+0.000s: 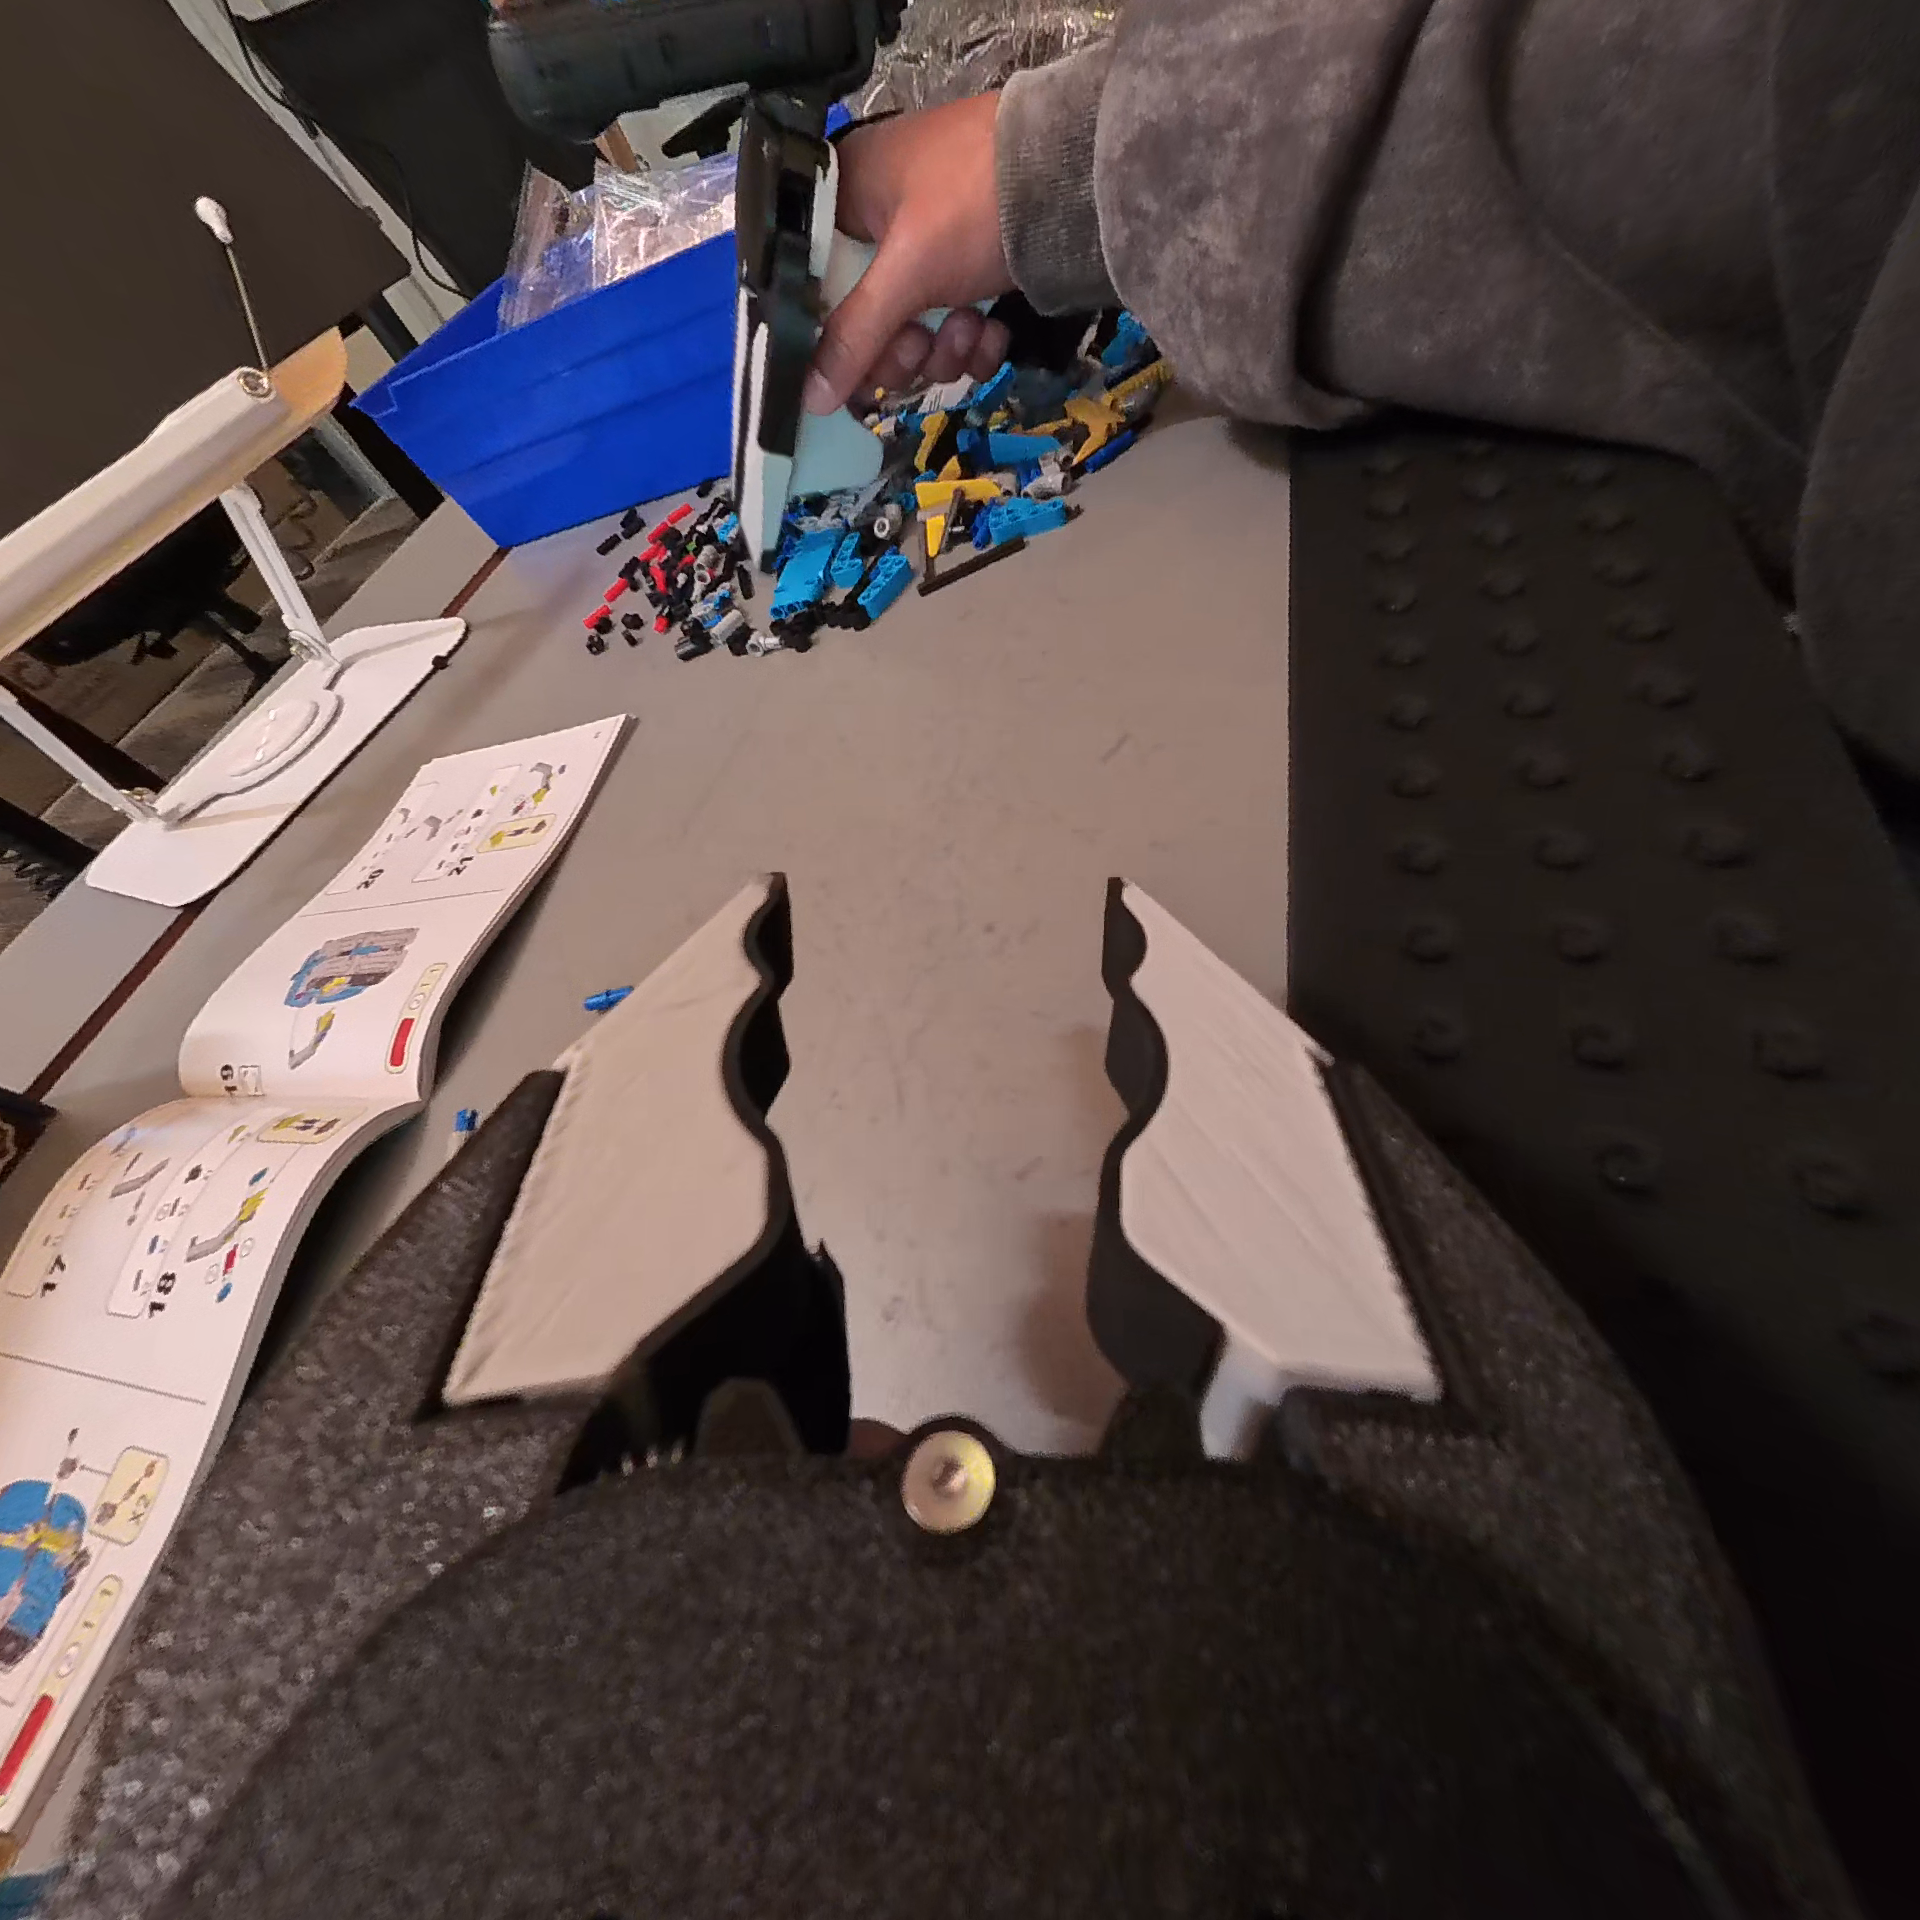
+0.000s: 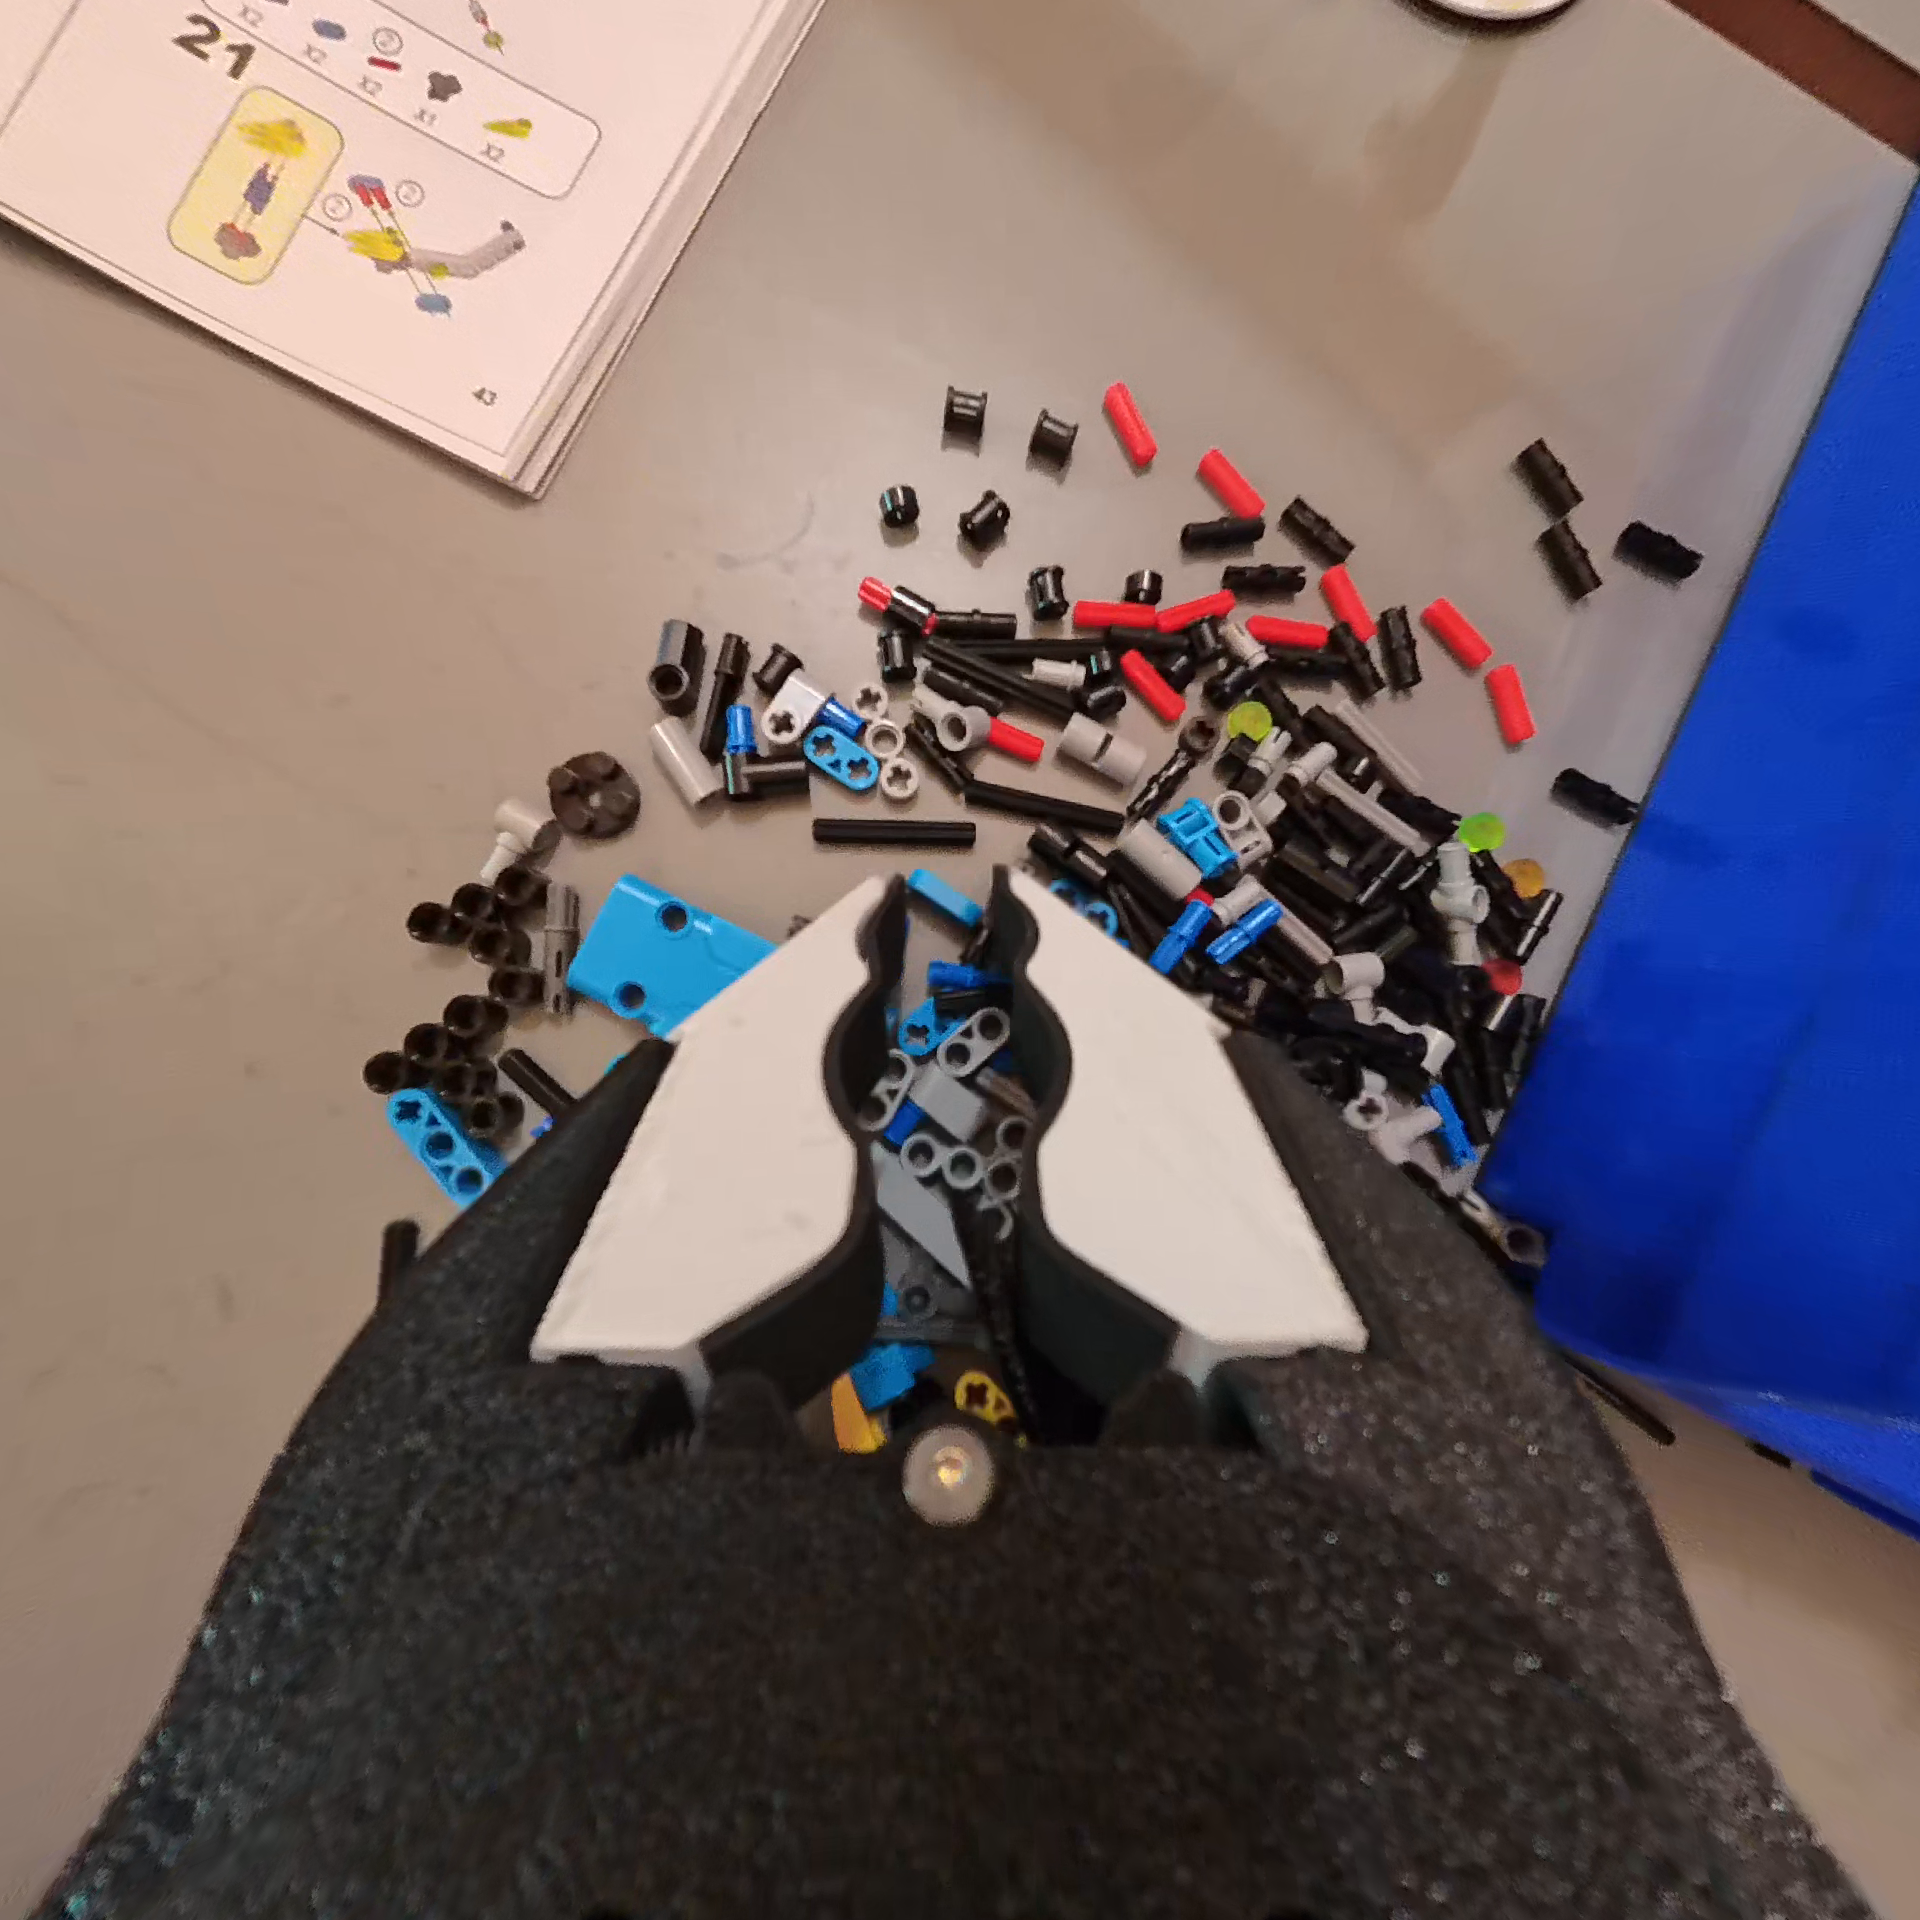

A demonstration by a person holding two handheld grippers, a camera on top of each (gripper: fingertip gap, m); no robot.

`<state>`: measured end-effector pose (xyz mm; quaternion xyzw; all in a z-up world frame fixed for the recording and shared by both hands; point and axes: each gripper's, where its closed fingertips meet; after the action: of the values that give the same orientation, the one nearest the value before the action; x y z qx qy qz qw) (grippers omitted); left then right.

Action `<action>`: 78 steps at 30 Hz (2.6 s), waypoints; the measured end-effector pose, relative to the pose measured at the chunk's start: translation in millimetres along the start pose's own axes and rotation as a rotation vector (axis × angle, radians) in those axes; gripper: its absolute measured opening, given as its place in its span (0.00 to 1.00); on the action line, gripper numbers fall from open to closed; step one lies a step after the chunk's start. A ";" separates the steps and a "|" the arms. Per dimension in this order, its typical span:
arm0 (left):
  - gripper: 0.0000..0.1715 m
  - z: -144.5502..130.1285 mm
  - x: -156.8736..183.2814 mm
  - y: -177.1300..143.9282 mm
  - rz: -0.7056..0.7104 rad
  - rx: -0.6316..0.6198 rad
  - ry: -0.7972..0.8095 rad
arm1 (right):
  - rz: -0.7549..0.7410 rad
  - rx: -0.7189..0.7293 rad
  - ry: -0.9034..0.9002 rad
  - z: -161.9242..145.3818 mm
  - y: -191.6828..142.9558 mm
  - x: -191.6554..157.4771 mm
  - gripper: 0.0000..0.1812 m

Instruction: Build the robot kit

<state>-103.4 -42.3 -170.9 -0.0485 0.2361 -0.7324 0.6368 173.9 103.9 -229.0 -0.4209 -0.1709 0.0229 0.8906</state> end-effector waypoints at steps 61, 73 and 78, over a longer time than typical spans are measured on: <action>0.35 -2.7 10.8 5.1 0.005 -0.052 0.100 | 0.073 0.043 0.032 0.3 -7.1 -1.9 0.12; 0.35 -3.3 11.2 5.3 0.003 -0.056 0.106 | 0.083 0.039 0.039 1.0 -3.7 -3.9 0.06; 0.35 -3.5 11.8 5.5 0.003 -0.058 0.111 | 0.070 0.025 0.062 -2.7 -3.2 2.1 0.04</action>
<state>-101.9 -53.0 -178.9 -0.0259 0.2925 -0.7258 0.6221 176.4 100.3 -227.6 -0.4159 -0.1282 0.0430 0.8993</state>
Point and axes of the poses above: each gripper's, where its closed fingertips meet, y out along the fingers, z out of its top, x = y × z across the jaws, and after that the axes turned 15 degrees about -z, right-handed
